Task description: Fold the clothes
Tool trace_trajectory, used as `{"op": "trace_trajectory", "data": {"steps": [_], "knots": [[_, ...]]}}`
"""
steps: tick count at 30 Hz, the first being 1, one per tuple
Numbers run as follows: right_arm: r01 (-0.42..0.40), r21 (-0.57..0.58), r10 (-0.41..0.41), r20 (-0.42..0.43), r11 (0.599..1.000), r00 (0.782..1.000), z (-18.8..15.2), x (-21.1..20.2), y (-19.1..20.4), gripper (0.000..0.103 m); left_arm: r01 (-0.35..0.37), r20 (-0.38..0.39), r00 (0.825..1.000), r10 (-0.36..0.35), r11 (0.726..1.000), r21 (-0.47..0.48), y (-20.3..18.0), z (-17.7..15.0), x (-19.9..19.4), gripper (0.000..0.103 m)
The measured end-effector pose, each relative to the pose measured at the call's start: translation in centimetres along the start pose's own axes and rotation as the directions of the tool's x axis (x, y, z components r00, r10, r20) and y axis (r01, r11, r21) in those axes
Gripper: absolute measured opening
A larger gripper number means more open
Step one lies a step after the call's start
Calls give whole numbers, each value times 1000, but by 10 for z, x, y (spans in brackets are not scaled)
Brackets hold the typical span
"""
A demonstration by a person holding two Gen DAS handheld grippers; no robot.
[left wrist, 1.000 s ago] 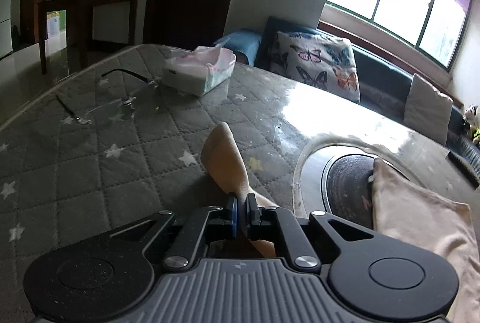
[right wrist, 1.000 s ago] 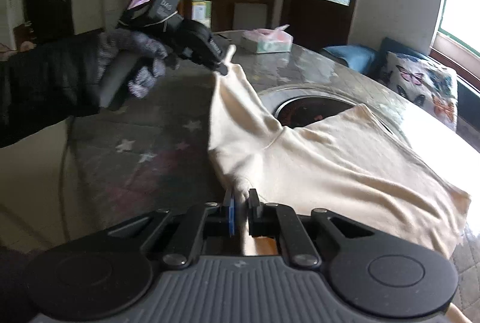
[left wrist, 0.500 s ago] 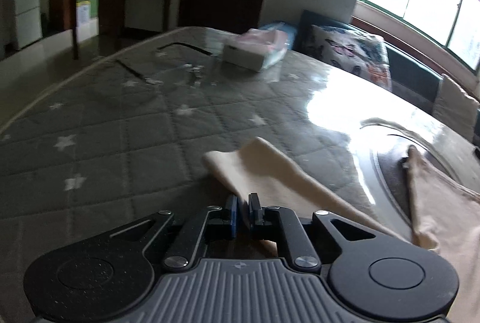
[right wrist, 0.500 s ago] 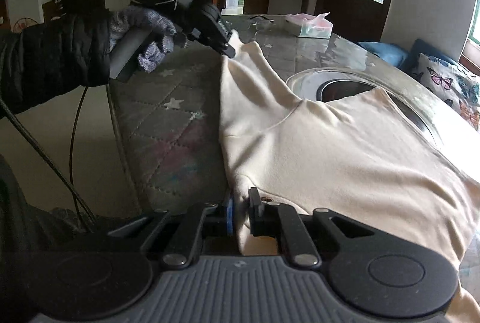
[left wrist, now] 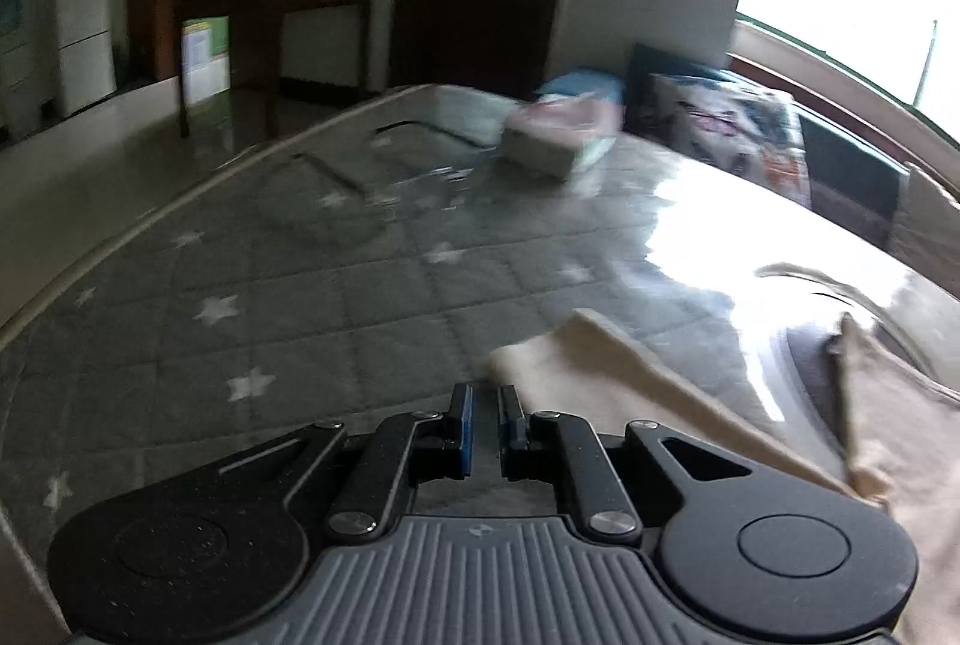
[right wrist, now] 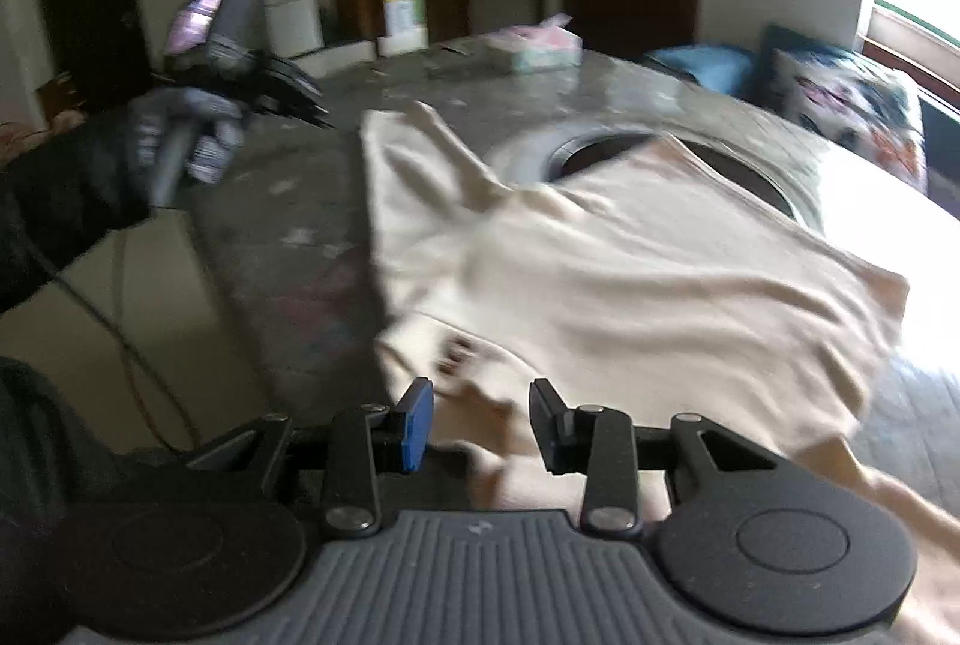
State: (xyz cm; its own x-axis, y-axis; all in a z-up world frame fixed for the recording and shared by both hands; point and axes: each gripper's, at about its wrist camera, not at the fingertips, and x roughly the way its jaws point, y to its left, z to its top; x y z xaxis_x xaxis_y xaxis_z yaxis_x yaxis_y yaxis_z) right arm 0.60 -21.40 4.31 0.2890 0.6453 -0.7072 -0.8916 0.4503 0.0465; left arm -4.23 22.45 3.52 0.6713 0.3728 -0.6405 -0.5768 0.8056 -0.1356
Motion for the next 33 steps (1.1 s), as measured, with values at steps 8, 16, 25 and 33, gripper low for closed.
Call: {"op": "trace_trajectory", "data": {"steps": [8, 16, 25, 33], "knots": [[-22, -9, 22, -50, 1000, 998, -10, 3, 0, 36, 257, -60, 966, -251, 954, 152, -79, -4, -9, 10], [92, 80, -93, 6, 992, 996, -1, -10, -40, 37, 444, -171, 895, -412, 853, 274, -164, -19, 3, 10], [202, 191, -204, -10, 961, 979, -2, -1, -93, 37, 419, -240, 904, -353, 843, 339, -180, -41, 31, 10], [219, 210, -215, -45, 953, 976, -8, 3, -108, 37, 409, -223, 909, -352, 853, 323, -171, -27, 29, 11]]}}
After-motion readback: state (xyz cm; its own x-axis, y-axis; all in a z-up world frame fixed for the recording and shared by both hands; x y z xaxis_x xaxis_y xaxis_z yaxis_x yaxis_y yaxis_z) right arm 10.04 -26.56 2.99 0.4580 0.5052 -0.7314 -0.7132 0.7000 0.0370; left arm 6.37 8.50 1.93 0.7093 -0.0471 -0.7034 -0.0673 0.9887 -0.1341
